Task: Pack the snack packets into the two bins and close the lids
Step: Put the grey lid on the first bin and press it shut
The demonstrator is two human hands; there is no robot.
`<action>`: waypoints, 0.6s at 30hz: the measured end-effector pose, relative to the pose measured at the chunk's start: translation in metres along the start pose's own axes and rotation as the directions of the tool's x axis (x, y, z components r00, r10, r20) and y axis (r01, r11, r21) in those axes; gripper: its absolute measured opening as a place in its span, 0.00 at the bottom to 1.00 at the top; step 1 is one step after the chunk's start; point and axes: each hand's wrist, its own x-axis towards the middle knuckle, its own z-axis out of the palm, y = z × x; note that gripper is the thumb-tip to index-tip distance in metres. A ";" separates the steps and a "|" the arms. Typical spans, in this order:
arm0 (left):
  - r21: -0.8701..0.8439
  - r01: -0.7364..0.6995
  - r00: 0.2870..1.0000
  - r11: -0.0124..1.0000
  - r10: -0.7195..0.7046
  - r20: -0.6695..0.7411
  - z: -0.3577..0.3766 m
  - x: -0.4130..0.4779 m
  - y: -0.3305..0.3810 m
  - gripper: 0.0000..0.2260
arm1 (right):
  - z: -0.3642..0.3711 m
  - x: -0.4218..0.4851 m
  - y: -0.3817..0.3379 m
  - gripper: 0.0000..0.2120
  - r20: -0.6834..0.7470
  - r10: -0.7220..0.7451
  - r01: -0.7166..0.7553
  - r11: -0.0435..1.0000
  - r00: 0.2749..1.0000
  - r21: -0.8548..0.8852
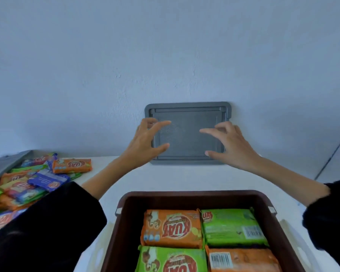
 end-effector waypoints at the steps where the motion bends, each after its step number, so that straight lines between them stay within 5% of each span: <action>1: -0.012 0.071 0.997 0.997 -0.071 -0.010 0.008 0.009 -0.011 0.27 | 0.008 0.012 0.008 0.31 -0.023 0.052 -0.052 0.999 0.998 -0.011; 8: 0.019 0.246 0.969 0.969 -0.245 -0.043 0.067 0.050 -0.072 0.44 | 0.072 0.056 0.070 0.44 -0.073 0.319 -0.316 0.947 0.945 0.050; 18: 0.045 0.224 0.972 0.974 -0.219 -0.086 0.095 0.055 -0.097 0.51 | 0.100 0.059 0.090 0.47 -0.193 0.266 -0.221 0.949 0.945 0.226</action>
